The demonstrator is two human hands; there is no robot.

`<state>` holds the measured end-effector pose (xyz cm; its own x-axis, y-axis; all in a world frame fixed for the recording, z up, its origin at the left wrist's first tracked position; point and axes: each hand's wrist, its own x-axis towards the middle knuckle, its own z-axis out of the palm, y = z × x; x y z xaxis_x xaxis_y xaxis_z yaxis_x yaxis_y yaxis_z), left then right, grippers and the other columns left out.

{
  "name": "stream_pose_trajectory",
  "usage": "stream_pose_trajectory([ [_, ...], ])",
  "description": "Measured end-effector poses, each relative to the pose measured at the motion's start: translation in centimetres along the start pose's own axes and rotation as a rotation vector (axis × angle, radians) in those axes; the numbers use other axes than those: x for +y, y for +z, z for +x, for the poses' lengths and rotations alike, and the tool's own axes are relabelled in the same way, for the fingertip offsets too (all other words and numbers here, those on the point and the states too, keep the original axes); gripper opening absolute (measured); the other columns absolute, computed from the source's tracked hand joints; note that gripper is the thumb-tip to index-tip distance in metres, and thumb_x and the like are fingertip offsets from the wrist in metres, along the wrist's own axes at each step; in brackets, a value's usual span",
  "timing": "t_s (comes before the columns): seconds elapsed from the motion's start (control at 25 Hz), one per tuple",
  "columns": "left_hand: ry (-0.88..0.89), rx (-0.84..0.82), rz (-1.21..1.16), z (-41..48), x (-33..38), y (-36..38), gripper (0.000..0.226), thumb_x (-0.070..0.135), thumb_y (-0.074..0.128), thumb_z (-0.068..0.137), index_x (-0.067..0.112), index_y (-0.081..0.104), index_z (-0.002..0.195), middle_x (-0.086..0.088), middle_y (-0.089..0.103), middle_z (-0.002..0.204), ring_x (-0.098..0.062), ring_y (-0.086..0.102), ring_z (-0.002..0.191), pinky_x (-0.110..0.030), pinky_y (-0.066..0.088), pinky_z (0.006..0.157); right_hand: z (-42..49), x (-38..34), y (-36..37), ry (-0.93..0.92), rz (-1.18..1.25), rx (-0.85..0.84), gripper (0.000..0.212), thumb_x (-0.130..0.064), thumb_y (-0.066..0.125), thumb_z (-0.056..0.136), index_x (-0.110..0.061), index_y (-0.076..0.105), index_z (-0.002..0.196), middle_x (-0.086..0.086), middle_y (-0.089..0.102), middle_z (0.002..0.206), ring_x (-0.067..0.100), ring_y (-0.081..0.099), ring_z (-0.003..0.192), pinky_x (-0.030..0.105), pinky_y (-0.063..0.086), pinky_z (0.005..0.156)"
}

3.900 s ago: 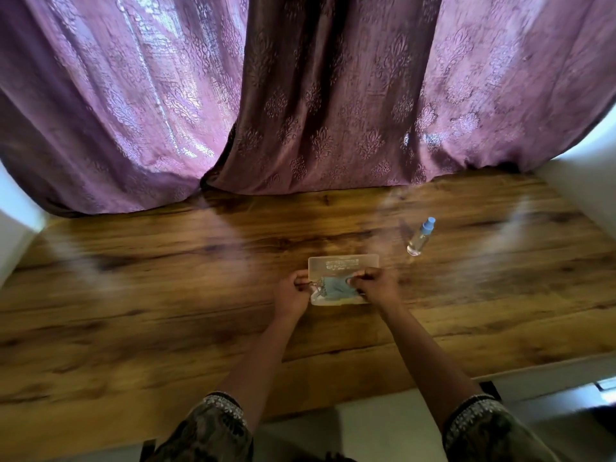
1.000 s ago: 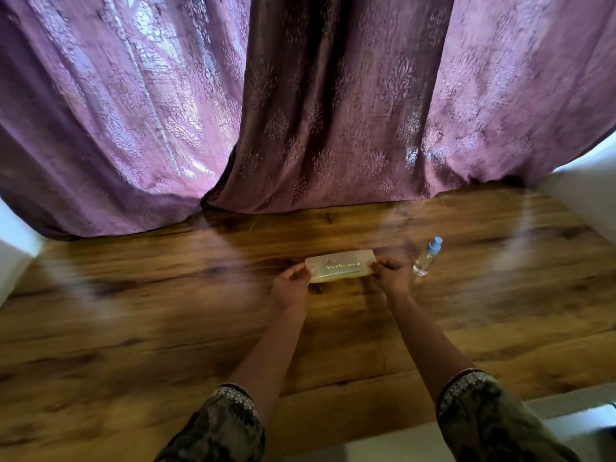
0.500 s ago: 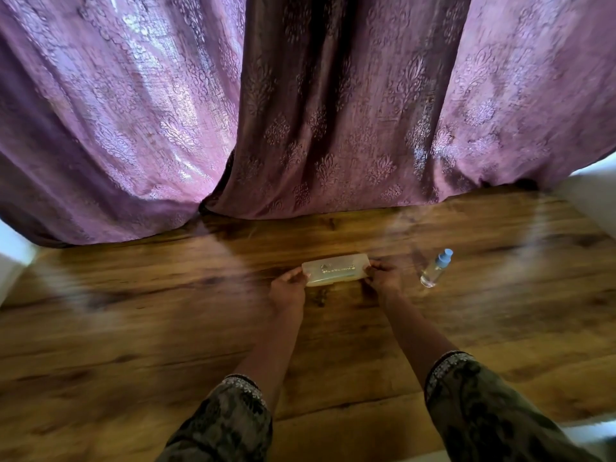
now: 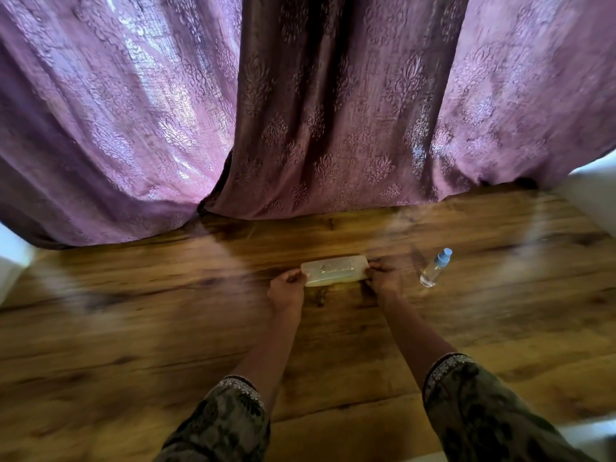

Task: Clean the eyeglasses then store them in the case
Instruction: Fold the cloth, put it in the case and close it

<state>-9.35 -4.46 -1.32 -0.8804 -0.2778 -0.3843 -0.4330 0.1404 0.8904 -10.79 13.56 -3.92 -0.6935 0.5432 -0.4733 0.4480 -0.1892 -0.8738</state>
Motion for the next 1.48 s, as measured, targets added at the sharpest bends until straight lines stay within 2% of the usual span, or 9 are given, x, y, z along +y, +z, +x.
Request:
stream_pose_trajectory([
  [0.08, -0.013, 0.004, -0.032, -0.1, 0.1, 0.0, 0.034, 0.016, 0.066, 0.083, 0.006, 0.062, 0.116, -0.012, 0.065, 0.118, -0.024, 0.059, 0.106, -0.031, 0.046, 0.093, -0.3, -0.2, -0.3, -0.005, 0.01, 0.016, 0.01, -0.003, 0.068, 0.079, -0.011, 0.066, 0.085, 0.016, 0.066, 0.104, 0.033, 0.06, 0.106, 0.046, 0.047, 0.099],
  [0.2, 0.042, 0.067, -0.095, -0.6, 0.6, 0.0, 0.035, 0.011, 0.064, 0.084, 0.007, 0.06, 0.118, -0.013, 0.063, 0.121, -0.023, 0.059, 0.11, -0.028, 0.045, 0.091, -1.4, -0.4, -1.2, -0.031, 0.034, 0.025, 0.011, -0.006, 0.066, 0.082, -0.016, 0.062, 0.077, 0.01, 0.065, 0.098, 0.028, 0.061, 0.101, 0.046, 0.047, 0.099],
  [0.44, 0.271, 0.146, 0.199, -2.1, 1.2, 1.6, 0.031, 0.022, 0.061, 0.085, 0.022, 0.06, 0.117, -0.01, 0.056, 0.125, -0.029, 0.047, 0.118, -0.047, 0.043, 0.098, -3.6, 0.3, -3.9, -0.232, -0.047, 0.123, 0.013, -0.004, 0.057, 0.087, -0.007, 0.066, 0.095, 0.013, 0.068, 0.097, 0.027, 0.063, 0.095, 0.039, 0.05, 0.092],
  [0.6, 0.364, 0.085, 0.291, -3.7, 1.9, 4.1, 0.025, 0.028, 0.053, 0.09, 0.025, 0.061, 0.113, -0.007, 0.058, 0.121, -0.028, 0.049, 0.116, -0.045, 0.043, 0.097, -4.4, 1.1, -6.6, -0.302, -0.129, 0.234, 0.016, -0.012, 0.056, 0.089, -0.002, 0.065, 0.098, 0.014, 0.068, 0.093, 0.026, 0.062, 0.091, 0.027, 0.041, 0.076],
  [0.76, 0.455, -0.052, 0.258, -5.6, 2.8, 7.8, 0.024, 0.018, 0.049, 0.092, 0.019, 0.064, 0.11, -0.006, 0.065, 0.116, -0.024, 0.057, 0.107, -0.032, 0.046, 0.091, -5.2, 1.5, -9.8, -0.341, -0.183, 0.433, 0.008, -0.015, 0.057, 0.087, -0.009, 0.063, 0.087, 0.009, 0.066, 0.08, 0.026, 0.062, 0.08, 0.025, 0.036, 0.065],
  [0.88, 0.465, -0.162, 0.303, -6.9, 3.3, 10.9, 0.028, 0.012, 0.047, 0.09, 0.019, 0.066, 0.11, -0.004, 0.068, 0.116, -0.023, 0.059, 0.109, -0.033, 0.047, 0.095, -4.8, 0.5, -11.8, -0.392, -0.142, 0.525, 0.007, -0.011, 0.062, 0.083, -0.006, 0.062, 0.088, 0.012, 0.069, 0.086, 0.025, 0.062, 0.082, 0.025, 0.039, 0.07],
  [1.24, 0.456, -0.474, 0.529, -8.8, 3.7, 16.6, 0.048, 0.003, 0.044, 0.087, 0.018, 0.049, 0.132, -0.008, 0.045, 0.142, -0.025, 0.033, 0.134, -0.026, 0.023, 0.107, -1.7, -2.6, -14.1, -0.428, -0.245, 0.237, 0.038, -0.007, 0.064, 0.083, -0.009, 0.06, 0.12, 0.006, 0.066, 0.116, 0.014, 0.062, 0.09, 0.018, 0.044, 0.078],
  [1.36, 0.445, -0.517, 0.554, -9.0, 3.8, 17.1, 0.047, 0.01, 0.045, 0.089, 0.019, 0.045, 0.135, -0.005, 0.042, 0.145, -0.023, 0.03, 0.137, -0.027, 0.018, 0.111, -1.2, -2.8, -14.0, -0.41, -0.257, 0.169, 0.037, -0.003, 0.062, 0.083, -0.009, 0.062, 0.119, 0.004, 0.067, 0.111, 0.011, 0.058, 0.097, 0.016, 0.041, 0.082],
  [1.48, 0.447, -0.518, 0.551, -8.8, 3.9, 16.9, 0.048, 0.009, 0.046, 0.088, 0.021, 0.046, 0.134, -0.004, 0.042, 0.145, -0.023, 0.03, 0.136, -0.021, 0.015, 0.107, -0.9, -2.9, -13.8, -0.372, -0.187, 0.183, 0.03, 0.0, 0.06, 0.081, -0.007, 0.066, 0.109, 0.004, 0.066, 0.094, 0.016, 0.061, 0.088, 0.028, 0.048, 0.08],
])
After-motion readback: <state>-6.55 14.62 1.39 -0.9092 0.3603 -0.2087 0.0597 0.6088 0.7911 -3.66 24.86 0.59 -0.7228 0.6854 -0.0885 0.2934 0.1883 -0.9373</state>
